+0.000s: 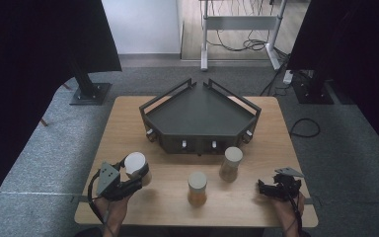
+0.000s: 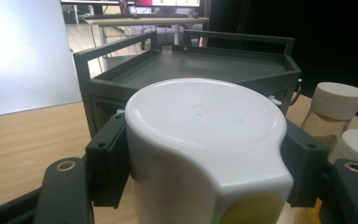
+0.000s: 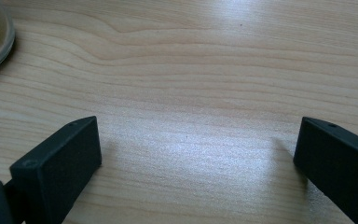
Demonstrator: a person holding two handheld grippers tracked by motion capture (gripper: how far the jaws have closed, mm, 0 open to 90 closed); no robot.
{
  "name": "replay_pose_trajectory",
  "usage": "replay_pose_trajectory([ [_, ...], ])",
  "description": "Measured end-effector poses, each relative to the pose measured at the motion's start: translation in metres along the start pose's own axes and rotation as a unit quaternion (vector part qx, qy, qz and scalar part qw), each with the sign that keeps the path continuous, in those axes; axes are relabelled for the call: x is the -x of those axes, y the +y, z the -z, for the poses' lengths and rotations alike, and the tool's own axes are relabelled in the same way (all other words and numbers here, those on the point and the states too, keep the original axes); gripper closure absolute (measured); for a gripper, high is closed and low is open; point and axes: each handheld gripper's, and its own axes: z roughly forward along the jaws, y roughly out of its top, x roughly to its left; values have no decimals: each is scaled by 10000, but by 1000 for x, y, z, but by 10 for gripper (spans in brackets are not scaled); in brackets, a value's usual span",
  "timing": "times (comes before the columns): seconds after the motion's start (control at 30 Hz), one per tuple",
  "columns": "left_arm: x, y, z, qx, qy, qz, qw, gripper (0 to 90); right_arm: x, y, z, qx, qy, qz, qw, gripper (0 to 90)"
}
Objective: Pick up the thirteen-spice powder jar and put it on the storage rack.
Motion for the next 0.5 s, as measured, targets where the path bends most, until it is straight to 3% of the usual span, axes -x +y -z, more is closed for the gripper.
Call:
replay_pose_trajectory([
  [0.27, -6, 14, -9, 18, -79, 56, 10000, 305, 0, 0, 0, 4, -1, -3, 10000, 2],
  [0.5, -9, 29, -20, 21, -117, -57, 9999, 306, 0, 0, 0, 6, -2, -5, 10000, 3],
])
